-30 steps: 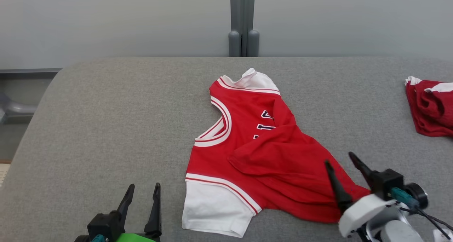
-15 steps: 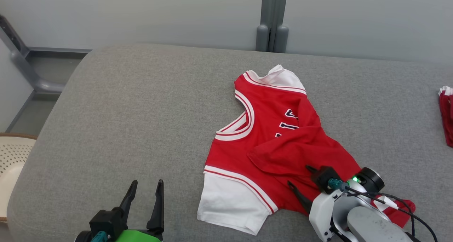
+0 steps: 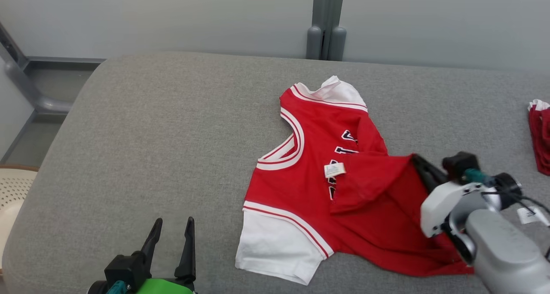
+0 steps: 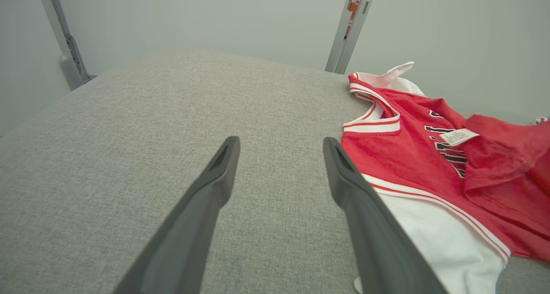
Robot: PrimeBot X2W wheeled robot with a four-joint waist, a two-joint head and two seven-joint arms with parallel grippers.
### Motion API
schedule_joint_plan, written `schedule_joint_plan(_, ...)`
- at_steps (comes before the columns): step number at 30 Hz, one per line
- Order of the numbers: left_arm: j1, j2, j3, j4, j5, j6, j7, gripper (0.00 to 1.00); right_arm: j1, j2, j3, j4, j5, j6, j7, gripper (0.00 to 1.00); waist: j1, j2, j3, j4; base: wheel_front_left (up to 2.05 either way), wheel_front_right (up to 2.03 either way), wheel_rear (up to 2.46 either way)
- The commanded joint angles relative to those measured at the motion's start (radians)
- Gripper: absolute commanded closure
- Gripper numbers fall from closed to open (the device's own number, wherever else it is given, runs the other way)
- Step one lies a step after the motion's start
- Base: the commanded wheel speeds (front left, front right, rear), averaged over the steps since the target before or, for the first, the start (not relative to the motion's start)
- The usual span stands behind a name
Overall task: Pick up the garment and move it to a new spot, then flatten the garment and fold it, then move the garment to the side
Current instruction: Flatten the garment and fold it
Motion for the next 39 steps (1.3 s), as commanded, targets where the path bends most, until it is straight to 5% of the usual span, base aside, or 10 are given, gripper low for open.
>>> schedule_joint_plan(1,0.004,0.002,-0.003,-0.004,-0.002,0.001,0.0,0.0,-0.005,-0.023,-0.045,0.01,0.012,-0.001,-0.003,1.0,0.0,0.0,-0.001,-0.014,0.0,0.0,0.0)
schedule_joint_plan(7,-0.011,0.002,-0.009,-0.005,-0.001,0.002,0.0,0.0,-0.009,-0.047,-0.268,0.134,0.122,-0.001,-0.003,1.0,0.0,0.0,0.014,-0.038,0.0,0.0,0.0)
schedule_joint_plan(8,-0.013,0.002,-0.009,-0.002,0.001,0.001,0.0,0.0,-0.021,-0.038,-0.29,0.168,0.138,-0.001,-0.003,0.88,0.0,0.0,0.015,-0.041,0.0,0.0,0.0)
schedule_joint_plan(10,-0.018,0.002,-0.01,0.001,0.002,0.0,0.0,0.0,-0.044,-0.037,-0.318,0.216,0.16,0.0,-0.003,0.0,0.0,0.0,0.017,-0.044,0.0,0.0,0.0)
schedule_joint_plan(17,-0.007,0.002,-0.006,0.005,0.006,-0.001,0.0,0.0,-0.026,-0.048,-0.326,0.188,0.13,-0.001,-0.003,0.0,0.0,0.0,0.005,-0.061,0.0,0.0,0.0)
schedule_joint_plan(30,0.014,0.002,-0.002,-0.007,0.01,0.0,0.0,0.0,0.218,-0.045,-0.323,-0.173,0.077,-0.001,-0.004,0.0,0.0,0.0,-0.011,-0.103,0.0,0.0,0.0)
schedule_joint_plan(39,-0.012,0.002,-0.02,0.002,0.01,-0.005,0.0,0.0,0.092,-0.012,-0.203,-0.047,0.069,-0.001,0.046,0.0,0.0,0.0,0.004,-0.069,0.0,0.0,0.0)
